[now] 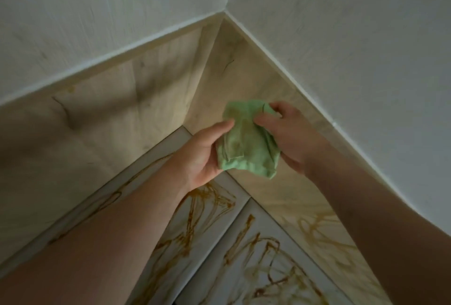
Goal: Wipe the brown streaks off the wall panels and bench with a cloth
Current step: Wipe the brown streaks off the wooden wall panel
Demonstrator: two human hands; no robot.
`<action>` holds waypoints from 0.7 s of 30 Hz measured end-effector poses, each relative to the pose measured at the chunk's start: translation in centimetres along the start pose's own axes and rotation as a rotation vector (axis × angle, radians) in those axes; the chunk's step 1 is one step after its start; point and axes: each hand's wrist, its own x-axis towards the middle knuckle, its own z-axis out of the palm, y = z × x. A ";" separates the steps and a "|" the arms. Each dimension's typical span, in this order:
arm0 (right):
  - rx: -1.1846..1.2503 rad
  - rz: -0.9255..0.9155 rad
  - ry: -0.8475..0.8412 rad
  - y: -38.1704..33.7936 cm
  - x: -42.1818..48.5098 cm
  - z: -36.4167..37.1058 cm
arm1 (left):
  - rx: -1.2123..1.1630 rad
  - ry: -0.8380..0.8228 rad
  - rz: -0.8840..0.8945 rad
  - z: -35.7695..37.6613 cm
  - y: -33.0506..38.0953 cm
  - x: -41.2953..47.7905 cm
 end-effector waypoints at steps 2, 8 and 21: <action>-0.385 -0.138 0.117 -1.1 0.6 -0.9 | -0.047 0.074 0.041 0.6 0.0 1.0; -0.947 -0.698 0.286 -5.7 1.9 -3.3 | -0.188 0.199 0.182 0.2 2.5 2.5; -1.861 -1.496 0.376 -7.9 6.5 -10.1 | -0.043 0.336 0.613 3.6 3.4 6.7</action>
